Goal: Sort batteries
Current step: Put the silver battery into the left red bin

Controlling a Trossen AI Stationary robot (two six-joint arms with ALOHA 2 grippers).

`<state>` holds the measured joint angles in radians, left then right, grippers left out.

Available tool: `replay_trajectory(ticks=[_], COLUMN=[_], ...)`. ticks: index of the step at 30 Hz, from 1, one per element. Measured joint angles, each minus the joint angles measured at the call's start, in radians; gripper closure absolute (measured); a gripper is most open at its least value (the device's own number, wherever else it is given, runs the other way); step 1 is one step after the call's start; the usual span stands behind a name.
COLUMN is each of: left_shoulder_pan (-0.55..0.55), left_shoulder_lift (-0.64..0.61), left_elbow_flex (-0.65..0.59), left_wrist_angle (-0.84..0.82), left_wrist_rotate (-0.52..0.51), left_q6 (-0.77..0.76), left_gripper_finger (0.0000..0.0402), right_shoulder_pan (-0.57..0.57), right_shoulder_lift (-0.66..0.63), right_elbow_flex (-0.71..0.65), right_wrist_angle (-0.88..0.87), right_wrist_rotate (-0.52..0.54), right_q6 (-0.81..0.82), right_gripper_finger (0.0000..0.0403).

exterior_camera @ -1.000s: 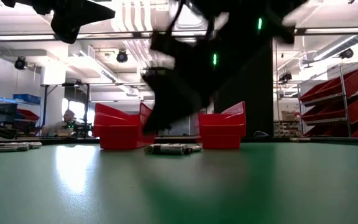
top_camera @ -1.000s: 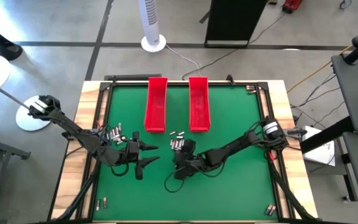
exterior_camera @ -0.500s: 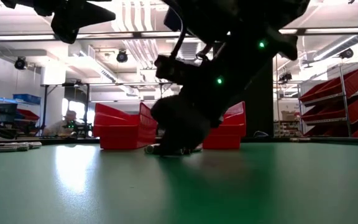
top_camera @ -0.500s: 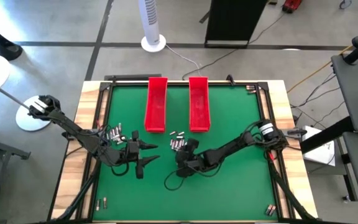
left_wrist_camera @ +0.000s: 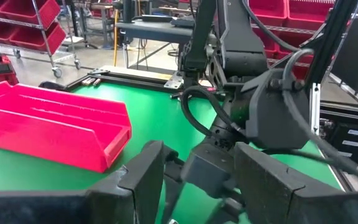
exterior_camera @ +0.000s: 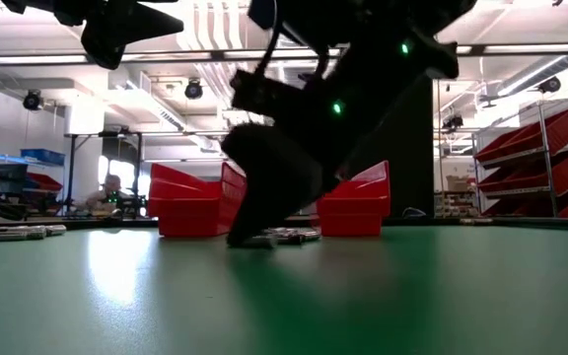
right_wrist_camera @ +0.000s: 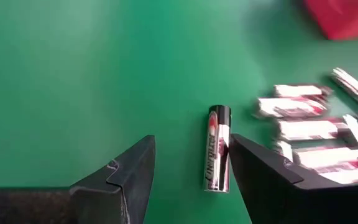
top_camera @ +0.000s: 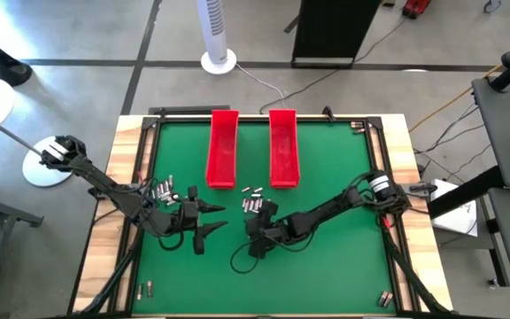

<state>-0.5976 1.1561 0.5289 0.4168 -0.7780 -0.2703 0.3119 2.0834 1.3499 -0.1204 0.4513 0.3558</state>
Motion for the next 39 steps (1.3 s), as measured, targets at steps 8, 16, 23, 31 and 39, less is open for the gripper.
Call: replay_trajectory(ticks=[8,16,23,31,39], left_shoulder_pan=[0.0,0.001,0.008,0.008,0.008], left_shoulder_lift=[0.0,0.0,0.002,0.002,0.002], left_elbow_flex=[0.0,0.0,0.0,0.0,0.0], left_wrist_angle=[-0.008,-0.017,-0.015,-0.006,-0.007], left_wrist_rotate=[0.0,-0.001,-0.001,-0.001,0.0], left_q6=[0.0,0.0,0.0,-0.003,-0.003], left_gripper_finger=[0.0227,0.0227,0.0227,0.0227,0.0227], right_shoulder_pan=[0.006,0.027,0.098,0.132,0.179], right_shoulder_lift=[-0.017,0.006,0.081,0.156,0.144], right_elbow_flex=[0.035,0.029,0.044,0.144,0.242], right_wrist_angle=[-0.001,0.021,0.277,0.208,0.181], right_wrist_rotate=[-0.006,-0.057,-0.116,0.028,0.197], right_q6=[-0.06,0.033,0.037,-0.014,-0.324], right_gripper_finger=[0.0204,0.0204,0.0204,0.0204,0.0204])
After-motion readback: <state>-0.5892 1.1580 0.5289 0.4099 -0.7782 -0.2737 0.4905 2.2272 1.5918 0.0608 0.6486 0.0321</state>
